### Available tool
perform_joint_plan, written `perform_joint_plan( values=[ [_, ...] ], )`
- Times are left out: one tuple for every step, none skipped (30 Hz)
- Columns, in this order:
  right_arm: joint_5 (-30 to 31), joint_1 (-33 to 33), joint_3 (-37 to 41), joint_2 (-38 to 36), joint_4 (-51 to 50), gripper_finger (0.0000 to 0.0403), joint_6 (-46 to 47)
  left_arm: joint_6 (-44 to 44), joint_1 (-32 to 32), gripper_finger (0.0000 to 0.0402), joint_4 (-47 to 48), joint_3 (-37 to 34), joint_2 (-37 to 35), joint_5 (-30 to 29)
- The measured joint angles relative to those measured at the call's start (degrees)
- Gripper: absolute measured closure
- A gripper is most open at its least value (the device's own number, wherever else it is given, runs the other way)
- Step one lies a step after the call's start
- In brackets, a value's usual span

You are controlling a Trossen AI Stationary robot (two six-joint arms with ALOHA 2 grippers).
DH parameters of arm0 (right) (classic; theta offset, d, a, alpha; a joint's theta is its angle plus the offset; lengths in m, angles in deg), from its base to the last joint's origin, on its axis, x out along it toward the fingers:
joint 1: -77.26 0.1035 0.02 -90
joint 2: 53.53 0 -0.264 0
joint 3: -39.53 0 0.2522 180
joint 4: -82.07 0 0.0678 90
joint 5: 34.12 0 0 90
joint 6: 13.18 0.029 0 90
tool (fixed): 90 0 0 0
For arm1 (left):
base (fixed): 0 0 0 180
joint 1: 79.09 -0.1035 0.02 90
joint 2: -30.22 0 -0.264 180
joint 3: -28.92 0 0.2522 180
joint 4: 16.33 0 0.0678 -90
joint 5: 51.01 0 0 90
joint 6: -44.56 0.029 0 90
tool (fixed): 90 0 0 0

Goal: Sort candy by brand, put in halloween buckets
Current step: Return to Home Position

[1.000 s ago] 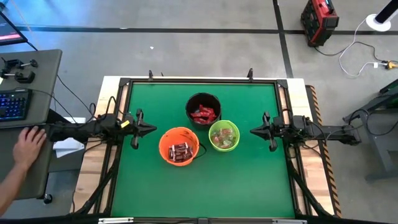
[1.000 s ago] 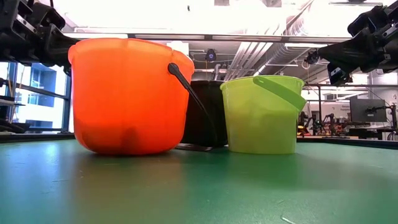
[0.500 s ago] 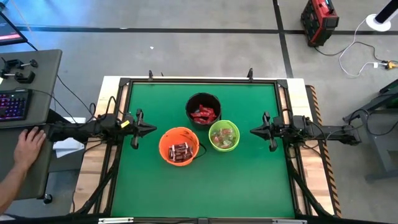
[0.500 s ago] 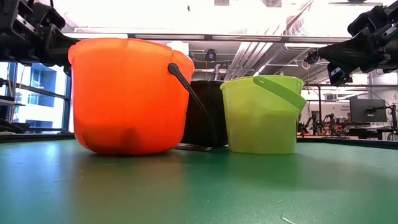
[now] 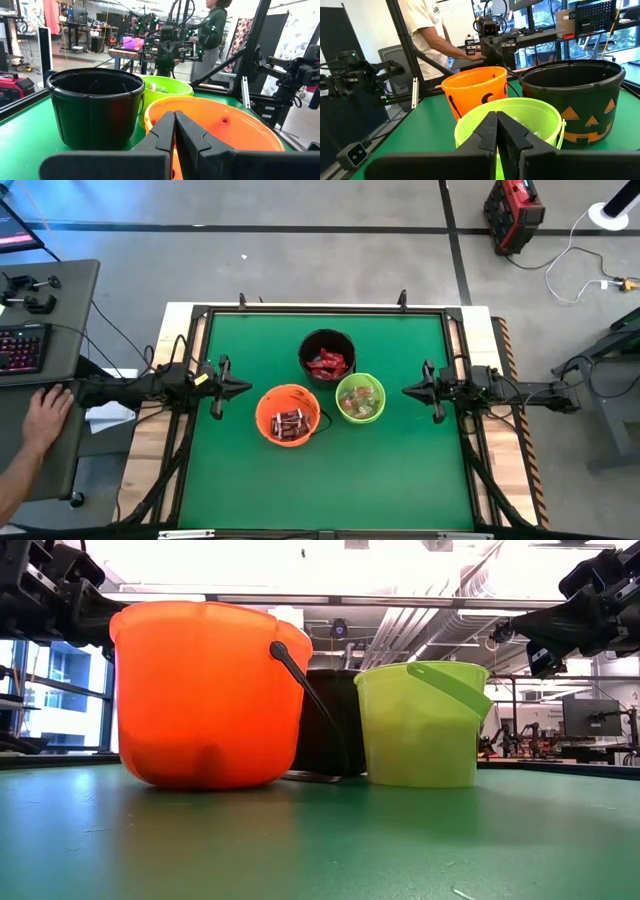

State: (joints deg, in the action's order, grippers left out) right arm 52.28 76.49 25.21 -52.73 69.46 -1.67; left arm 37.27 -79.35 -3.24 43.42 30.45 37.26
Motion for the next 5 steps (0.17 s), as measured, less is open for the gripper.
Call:
perform_joint_plan(
  values=[
    [0.0, 0.0, 0.0, 0.0, 0.0, 0.0402, 0.0, 0.0, 0.0, 0.0398, 0.0, 0.0, 0.0, 0.0],
    [0.0, 0.0, 0.0, 0.0, 0.0, 0.0402, 0.0, 0.0, 0.0, 0.0398, 0.0, 0.0, 0.0, 0.0],
    [0.0, 0.0, 0.0, 0.0, 0.0, 0.0402, 0.0, 0.0, 0.0, 0.0398, 0.0, 0.0, 0.0, 0.0],
    [0.0, 0.0, 0.0, 0.0, 0.0, 0.0402, 0.0, 0.0, 0.0, 0.0398, 0.0, 0.0, 0.0, 0.0],
    [0.0, 0.0, 0.0, 0.0, 0.0, 0.0402, 0.0, 0.0, 0.0, 0.0398, 0.0, 0.0, 0.0, 0.0]
  ],
)
